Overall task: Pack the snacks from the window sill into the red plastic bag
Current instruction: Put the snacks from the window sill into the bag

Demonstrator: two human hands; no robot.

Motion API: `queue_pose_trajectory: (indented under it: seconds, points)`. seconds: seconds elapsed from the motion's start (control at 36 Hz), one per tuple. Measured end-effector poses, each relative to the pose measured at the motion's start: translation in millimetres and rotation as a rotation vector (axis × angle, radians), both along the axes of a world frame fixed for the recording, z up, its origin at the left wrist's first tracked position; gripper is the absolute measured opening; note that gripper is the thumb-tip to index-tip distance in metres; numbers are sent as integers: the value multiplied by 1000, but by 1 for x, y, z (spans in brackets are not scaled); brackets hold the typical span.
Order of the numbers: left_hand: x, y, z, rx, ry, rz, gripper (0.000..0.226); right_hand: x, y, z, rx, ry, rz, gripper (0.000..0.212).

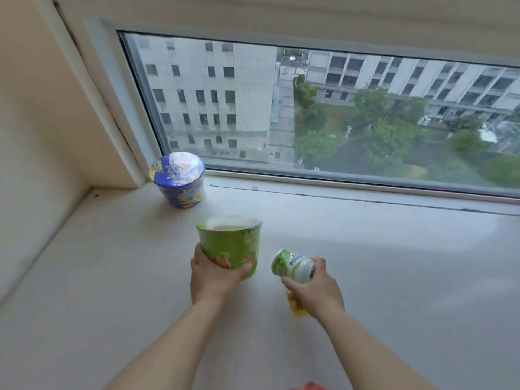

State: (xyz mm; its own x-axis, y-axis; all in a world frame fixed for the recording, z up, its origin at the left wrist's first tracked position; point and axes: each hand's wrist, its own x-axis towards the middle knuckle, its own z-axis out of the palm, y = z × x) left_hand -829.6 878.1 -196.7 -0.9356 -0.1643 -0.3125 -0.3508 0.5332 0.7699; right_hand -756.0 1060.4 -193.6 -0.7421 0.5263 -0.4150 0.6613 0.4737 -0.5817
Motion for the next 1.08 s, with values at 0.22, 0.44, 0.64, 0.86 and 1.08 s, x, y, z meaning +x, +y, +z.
queue_pose_trajectory:
  seconds: [0.22, 0.44, 0.64, 0.86, 1.08]
  points:
    - [101, -54, 55, 14, -10, -74, 116, 71, -22, 86, -125, 144, -27, 66]
    - [195, -81, 114, 83, 112, -157, 101, 164, -55, 148, -140, 303, -7, 75]
    - [274, -88, 160, 193, 252, -203, 101, 252, -64, 180, -83, 457, 7, 69]
    - [379, -82, 171, 234, 277, -316, 101, 340, -57, 181, -74, 565, -118, 61]
    - [464, -87, 146, 97, 294, -345, 105, 408, -62, 142, 18, 531, -72, 65]
